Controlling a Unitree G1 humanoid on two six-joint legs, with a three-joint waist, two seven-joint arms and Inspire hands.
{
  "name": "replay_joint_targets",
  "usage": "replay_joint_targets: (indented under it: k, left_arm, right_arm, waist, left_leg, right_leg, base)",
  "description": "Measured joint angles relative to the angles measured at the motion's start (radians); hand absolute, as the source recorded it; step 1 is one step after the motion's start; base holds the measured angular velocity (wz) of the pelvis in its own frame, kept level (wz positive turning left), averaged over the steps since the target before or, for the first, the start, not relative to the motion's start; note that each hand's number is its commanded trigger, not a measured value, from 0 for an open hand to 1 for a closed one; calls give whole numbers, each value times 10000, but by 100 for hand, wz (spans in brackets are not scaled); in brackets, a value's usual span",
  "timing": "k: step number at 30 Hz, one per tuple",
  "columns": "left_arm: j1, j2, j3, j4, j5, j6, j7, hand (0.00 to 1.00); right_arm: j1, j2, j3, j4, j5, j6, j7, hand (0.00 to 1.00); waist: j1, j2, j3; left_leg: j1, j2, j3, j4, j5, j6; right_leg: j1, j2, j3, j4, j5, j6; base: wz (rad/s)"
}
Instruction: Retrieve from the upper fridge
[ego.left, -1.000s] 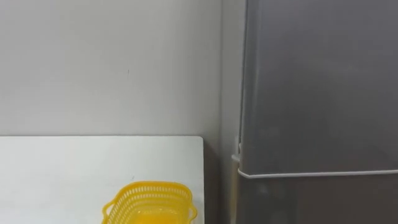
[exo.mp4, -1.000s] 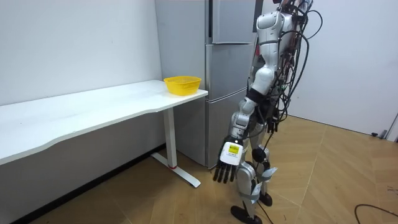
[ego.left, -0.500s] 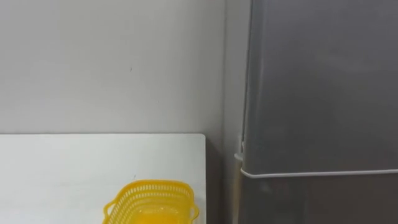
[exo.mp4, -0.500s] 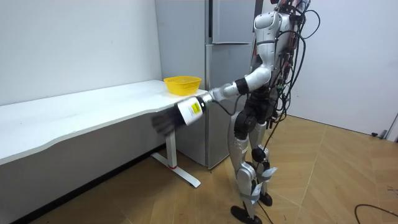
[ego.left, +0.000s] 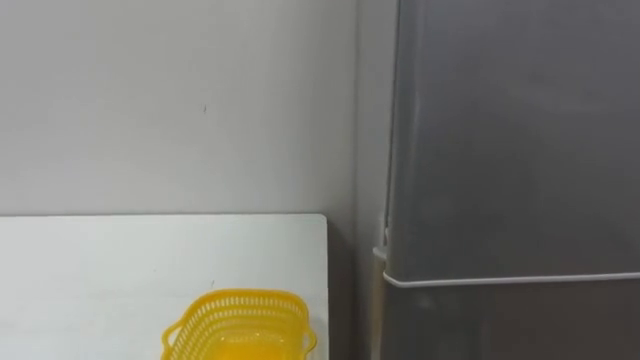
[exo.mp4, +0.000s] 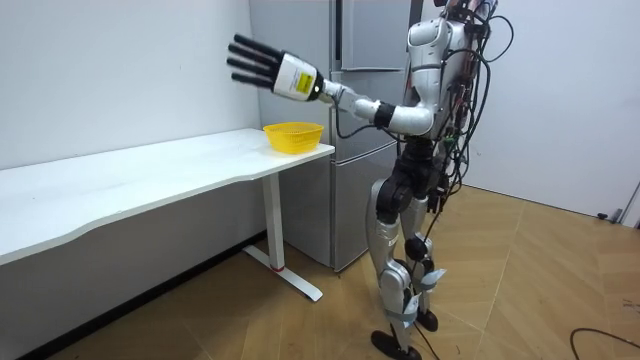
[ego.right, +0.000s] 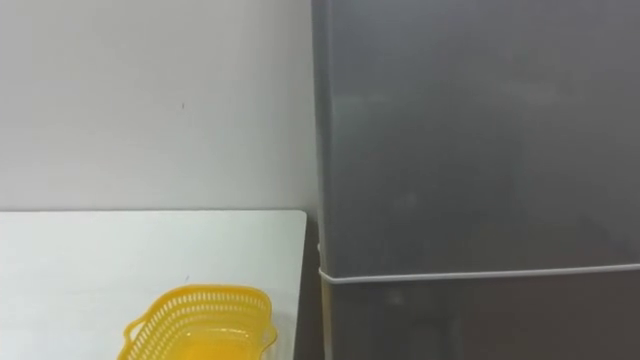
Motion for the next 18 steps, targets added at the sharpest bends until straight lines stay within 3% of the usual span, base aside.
replay_joint_targets:
  k: [5, 10, 13, 18]
  left_arm:
    - [-203, 300, -836, -1234, -652, -177, -1484, 0]
    - [-742, 701, -1903, -1760, -1790, -165, -3815, 0]
    - [-1138, 717, -2286, -1806, -2150, -156, -4809, 0]
    - [-1477, 717, -2547, -1823, -2219, -49, -6176, 0]
  right_arm:
    - [-127, 0, 3, 113, -119, -38, 383, 0]
    - [-319, 3, 66, 154, -136, -65, 565, 0]
    - [-557, 1, 241, 533, -153, -109, 583, 0]
    - [-580, -1, 370, 600, -155, -134, 585, 0]
  waist:
    - [-236, -7, 62]
    - [-547, 25, 87]
    - [-757, 13, 88]
    - [-771, 19, 63]
  left_leg:
    - [-57, 3, -2, 15, 0, 0]
    - [-79, 15, 37, 16, 0, 0]
    - [-134, 14, 89, 20, 0, 0]
    - [-154, 19, 237, 13, 1, -1]
  right_leg:
    - [-26, -28, 22, -2, 1, -2]
    - [-47, -13, 80, 7, 5, -9]
    - [-95, -17, 76, 5, 6, -9]
    - [-160, 0, 112, 25, 11, -15]
  base:
    - [2]
    - [-3]
    - [0]
    - [-5]
